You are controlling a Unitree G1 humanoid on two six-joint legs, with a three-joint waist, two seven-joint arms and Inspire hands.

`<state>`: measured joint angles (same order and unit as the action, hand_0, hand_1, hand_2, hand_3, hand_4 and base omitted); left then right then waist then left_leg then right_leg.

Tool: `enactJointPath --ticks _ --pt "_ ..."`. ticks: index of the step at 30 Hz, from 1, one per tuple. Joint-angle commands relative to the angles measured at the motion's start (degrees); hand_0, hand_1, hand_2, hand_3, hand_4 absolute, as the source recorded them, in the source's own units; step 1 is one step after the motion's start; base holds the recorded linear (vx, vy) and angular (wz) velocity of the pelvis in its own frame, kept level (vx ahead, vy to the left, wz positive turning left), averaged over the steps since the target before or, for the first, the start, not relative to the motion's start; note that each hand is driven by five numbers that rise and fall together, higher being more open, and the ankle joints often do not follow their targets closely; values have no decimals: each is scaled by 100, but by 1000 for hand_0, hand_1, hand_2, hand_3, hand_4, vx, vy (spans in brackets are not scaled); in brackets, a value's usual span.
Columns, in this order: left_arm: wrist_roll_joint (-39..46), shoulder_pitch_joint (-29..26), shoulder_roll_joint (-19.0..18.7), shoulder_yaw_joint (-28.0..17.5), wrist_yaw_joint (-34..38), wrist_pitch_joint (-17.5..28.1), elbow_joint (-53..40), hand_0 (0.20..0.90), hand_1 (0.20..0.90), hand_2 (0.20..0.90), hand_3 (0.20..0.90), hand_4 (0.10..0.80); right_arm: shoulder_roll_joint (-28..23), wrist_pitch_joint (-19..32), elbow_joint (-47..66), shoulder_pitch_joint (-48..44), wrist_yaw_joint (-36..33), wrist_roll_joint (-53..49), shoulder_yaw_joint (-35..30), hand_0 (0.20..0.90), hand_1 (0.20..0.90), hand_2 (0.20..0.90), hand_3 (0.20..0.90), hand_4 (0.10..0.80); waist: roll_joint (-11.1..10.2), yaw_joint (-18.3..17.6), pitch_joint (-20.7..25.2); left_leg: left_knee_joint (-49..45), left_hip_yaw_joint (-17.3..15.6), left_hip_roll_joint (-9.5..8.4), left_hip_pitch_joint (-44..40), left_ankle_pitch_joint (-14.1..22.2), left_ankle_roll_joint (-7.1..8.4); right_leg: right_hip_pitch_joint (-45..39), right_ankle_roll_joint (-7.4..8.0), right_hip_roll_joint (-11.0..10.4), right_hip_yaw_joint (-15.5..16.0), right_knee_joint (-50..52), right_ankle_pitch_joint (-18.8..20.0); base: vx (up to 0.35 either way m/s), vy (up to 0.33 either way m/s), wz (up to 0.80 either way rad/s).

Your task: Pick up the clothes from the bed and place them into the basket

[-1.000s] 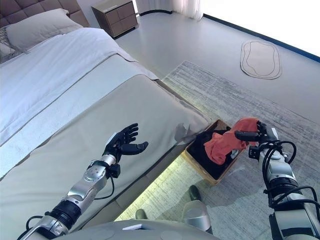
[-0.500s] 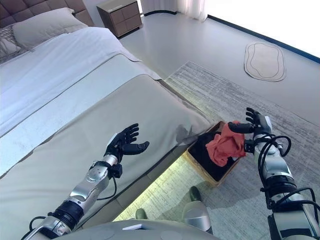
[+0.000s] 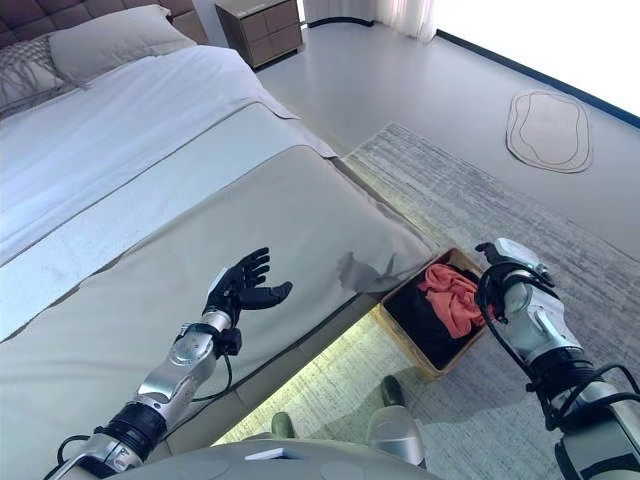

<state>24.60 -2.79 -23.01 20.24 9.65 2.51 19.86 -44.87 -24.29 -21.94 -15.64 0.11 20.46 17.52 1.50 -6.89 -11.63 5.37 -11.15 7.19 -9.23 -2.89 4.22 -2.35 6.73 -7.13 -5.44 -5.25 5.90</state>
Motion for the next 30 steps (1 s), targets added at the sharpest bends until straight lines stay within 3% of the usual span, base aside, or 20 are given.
enactJointPath --ticks 1,4,6,7,8,12,17,22,24,26,30 --pt "-240 -292 -136 -238 34 417 -323 900 900 900 900 800 -183 935 854 -669 -1208 -955 -482 900 900 900 900 800 -275 115 167 -37 423 288 -26 188 16 -35 -4 -156 209 279 -5 0 0 0" --pt "-241 -202 -48 -280 58 465 -294 900 900 900 900 800 134 1515 1225 -224 -1787 -1248 -858 900 900 900 900 800 -248 129 197 -37 493 269 -9 226 6 -91 1 -154 246 204 -34 12 -2 0" --pt "-252 -94 17 -252 99 473 -296 900 900 900 900 800 487 2283 1675 139 -2269 -1658 -1112 900 900 900 900 800 -223 175 232 -37 575 246 76 180 -10 -67 -6 -160 290 177 -11 3 -14 2" --pt "-242 -64 37 -235 110 496 -281 900 900 900 900 800 587 2415 1795 218 -2292 -1781 -1154 900 900 900 900 800 -214 190 234 -37 604 239 83 182 -11 -81 -4 -164 307 167 -15 33 -28 12" --pt "-200 25 117 -229 94 561 -224 900 900 900 900 800 920 2921 2119 534 -2258 -2382 -1190 900 900 900 900 800 -198 228 254 -37 681 222 132 176 -14 -84 -3 -180 347 137 -18 50 -21 18" --pt "-188 220 176 -291 -2 548 -314 900 900 900 900 800 1402 3604 2409 1068 -1980 -2627 -1170 900 900 900 900 800 -172 310 295 -37 815 195 203 206 -31 -149 19 -223 508 50 -59 32 -21 22" --pt "-141 438 42 -481 -174 521 -498 900 900 900 900 800 1407 3629 2442 1321 -1678 -2493 -1048 900 900 900 900 800 -171 449 399 -37 884 175 311 180 -23 -146 48 -279 790 25 -97 23 -24 22" --pt "-109 673 -146 -669 -289 575 -543 900 900 900 900 800 1240 3295 2269 1346 -1804 -1799 -951 900 900 900 900 800 -220 697 512 -37 1007 150 402 156 -16 -211 74 -323 1101 25 -153 43 -42 26" --pt "-805 726 -225 -740 -98 840 -508 900 900 900 900 800 1046 3007 2085 1358 -1907 -981 -862 900 900 900 900 800 -260 788 562 -37 1055 147 444 138 -23 -241 73 -319 1205 25 -175 43 -40 17" --pt "-1536 630 -554 -645 55 938 -661 900 900 900 900 800 810 2832 1974 1302 -1887 -887 -742 900 900 900 900 800 -280 830 587 -37 1073 155 460 128 -22 -262 70 -313 1250 25 -187 34 -24 18" --pt "-1459 582 -745 -690 -46 861 -620 900 900 900 900 800 728 2780 1656 1364 -1878 -630 -599 900 900 900 900 800 -309 889 609 -37 1122 146 470 99 -28 -323 66 -304 1328 25 -202 33 -13 16"
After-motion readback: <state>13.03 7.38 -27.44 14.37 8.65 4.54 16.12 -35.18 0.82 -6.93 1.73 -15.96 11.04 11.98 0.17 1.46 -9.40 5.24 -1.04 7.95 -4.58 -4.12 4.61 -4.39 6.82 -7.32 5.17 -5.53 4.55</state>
